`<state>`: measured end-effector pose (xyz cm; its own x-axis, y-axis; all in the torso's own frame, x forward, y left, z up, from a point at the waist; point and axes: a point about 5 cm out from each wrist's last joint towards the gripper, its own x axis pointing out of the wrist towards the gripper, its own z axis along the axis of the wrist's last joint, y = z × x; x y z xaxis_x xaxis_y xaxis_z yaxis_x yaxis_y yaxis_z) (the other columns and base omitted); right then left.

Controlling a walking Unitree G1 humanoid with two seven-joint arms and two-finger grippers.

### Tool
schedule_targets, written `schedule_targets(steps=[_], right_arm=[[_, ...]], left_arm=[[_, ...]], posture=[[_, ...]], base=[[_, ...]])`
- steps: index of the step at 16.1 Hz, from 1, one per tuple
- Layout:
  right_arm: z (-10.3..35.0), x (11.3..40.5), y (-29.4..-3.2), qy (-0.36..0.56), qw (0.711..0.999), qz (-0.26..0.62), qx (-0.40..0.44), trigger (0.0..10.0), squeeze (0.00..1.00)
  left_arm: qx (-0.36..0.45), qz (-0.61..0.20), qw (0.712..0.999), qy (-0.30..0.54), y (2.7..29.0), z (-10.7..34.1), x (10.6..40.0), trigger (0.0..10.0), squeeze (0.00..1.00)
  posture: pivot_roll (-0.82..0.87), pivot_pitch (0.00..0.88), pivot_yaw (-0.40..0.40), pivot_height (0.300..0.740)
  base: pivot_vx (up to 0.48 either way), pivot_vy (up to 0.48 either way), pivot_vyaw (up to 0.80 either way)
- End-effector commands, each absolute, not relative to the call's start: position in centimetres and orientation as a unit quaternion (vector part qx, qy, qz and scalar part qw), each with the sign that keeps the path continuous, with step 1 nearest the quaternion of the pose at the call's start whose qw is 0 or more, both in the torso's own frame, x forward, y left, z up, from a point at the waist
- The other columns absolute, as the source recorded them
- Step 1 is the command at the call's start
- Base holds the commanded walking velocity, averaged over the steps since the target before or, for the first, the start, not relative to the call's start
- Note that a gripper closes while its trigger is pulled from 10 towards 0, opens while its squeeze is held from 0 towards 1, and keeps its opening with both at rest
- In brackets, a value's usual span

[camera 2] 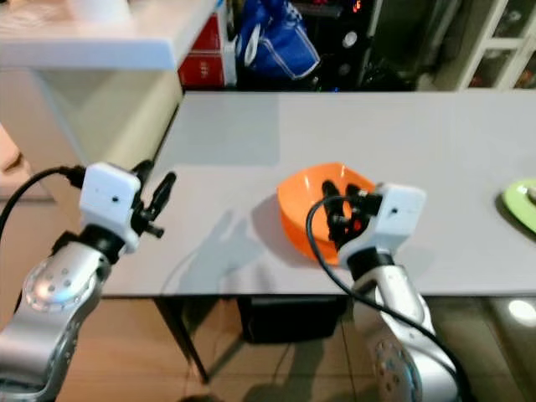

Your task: Setting the table

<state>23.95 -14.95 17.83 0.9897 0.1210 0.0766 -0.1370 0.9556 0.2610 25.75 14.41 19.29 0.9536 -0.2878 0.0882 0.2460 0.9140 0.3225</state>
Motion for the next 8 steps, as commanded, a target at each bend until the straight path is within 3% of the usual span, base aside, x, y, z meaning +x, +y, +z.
schedule_targets(steps=[1, 8], right_arm=[[17.2, 23.9, -14.2, -0.027, 0.989, 0.084, 0.117, 10.0, 0.00], [16.3, 24.6, -13.6, -0.018, 0.990, 0.110, 0.081, 10.0, 0.00]], left_arm=[[0.162, -0.131, 0.976, -0.071, 14.6, 19.5, 25.8, 10.0, 0.00], [0.167, -0.112, 0.978, -0.063, 15.6, 18.7, 25.5, 10.0, 0.00]], posture=[[0.05, 0.000, 0.018, 0.740], [0.05, 0.000, 0.000, 0.740]], base=[[0.000, 0.469, 0.00], [0.000, 0.469, 0.00]])
